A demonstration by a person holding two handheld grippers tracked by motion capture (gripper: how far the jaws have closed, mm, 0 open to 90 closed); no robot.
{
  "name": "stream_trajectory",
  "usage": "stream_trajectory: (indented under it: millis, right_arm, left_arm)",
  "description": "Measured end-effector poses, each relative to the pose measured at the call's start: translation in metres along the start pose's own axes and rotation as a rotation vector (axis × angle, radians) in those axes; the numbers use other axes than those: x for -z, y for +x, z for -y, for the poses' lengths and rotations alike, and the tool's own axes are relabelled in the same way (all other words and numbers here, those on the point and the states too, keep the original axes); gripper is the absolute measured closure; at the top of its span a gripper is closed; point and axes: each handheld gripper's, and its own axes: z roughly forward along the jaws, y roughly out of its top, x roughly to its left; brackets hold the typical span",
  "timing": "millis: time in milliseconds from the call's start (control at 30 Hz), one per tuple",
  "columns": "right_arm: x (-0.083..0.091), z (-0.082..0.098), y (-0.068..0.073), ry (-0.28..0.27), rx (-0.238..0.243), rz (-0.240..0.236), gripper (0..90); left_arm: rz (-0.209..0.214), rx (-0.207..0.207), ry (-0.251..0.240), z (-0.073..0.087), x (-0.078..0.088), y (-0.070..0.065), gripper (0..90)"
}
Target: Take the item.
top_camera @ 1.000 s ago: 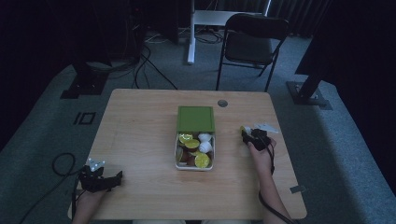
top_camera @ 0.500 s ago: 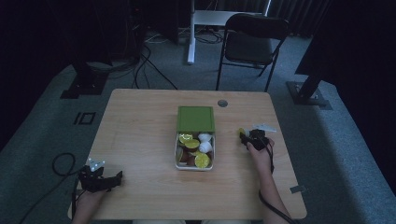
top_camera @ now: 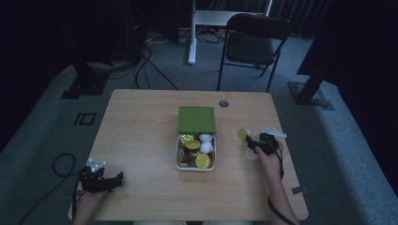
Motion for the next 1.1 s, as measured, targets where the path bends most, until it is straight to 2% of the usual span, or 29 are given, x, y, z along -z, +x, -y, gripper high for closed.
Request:
stream_trajectory:
  millis: [267,333,567,633,967,1100]
  right_arm:
    - [0.013,0.014,-0.005,0.015,0.008,0.008,24.4]
    - [0.017,0.018,-0.005,0.025,0.019,0.003,21.8]
    - [0.036,0.026,-0.004,0.013,0.059,-0.017,18.4]
    - [0.041,0.028,-0.003,0.029,0.099,-0.010,14.7]
    - [0.060,0.041,-0.007,0.028,0.059,-0.006,13.8]
    - [0.066,0.049,-0.006,0.047,0.062,0.006,13.8]
  left_arm:
    - [0.000,0.000,0.000,0.000,0.000,0.000,0.5]
    - [0.000,0.000,0.000,0.000,0.000,0.000,0.5]
    - [0.000,0.000,0.000,0.000,0.000,0.000,0.5]
    - [0.000,0.000,0.000,0.000,0.000,0.000,0.5]
    - [-0.001,-0.001,0.000,0.000,0.000,0.000,0.5]
    - [0.000,-0.003,0.001,0.000,0.000,0.000,0.5]
